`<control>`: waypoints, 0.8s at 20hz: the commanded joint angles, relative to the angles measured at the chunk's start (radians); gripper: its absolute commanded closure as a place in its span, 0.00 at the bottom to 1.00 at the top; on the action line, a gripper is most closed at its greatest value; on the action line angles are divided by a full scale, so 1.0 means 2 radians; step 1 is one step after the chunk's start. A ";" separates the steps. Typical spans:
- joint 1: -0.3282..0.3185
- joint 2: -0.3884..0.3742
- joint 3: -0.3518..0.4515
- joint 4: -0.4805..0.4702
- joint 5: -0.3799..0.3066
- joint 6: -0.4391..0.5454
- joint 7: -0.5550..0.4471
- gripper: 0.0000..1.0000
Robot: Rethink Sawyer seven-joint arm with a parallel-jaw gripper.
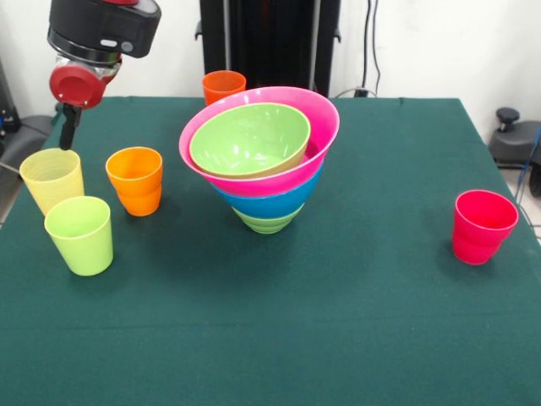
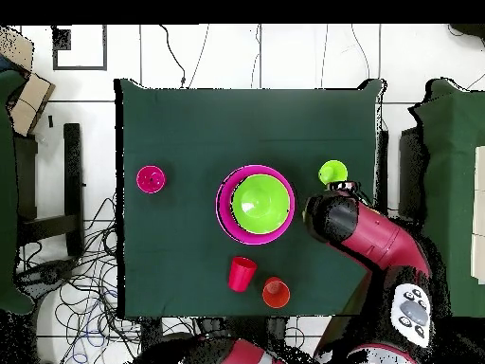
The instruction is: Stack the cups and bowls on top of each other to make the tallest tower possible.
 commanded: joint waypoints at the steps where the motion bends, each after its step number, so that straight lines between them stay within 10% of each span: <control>1: -0.008 0.010 0.073 0.023 -0.041 -0.034 -0.018 0.00; 16: -0.015 0.019 0.073 0.026 -0.052 -0.051 -0.014 0.00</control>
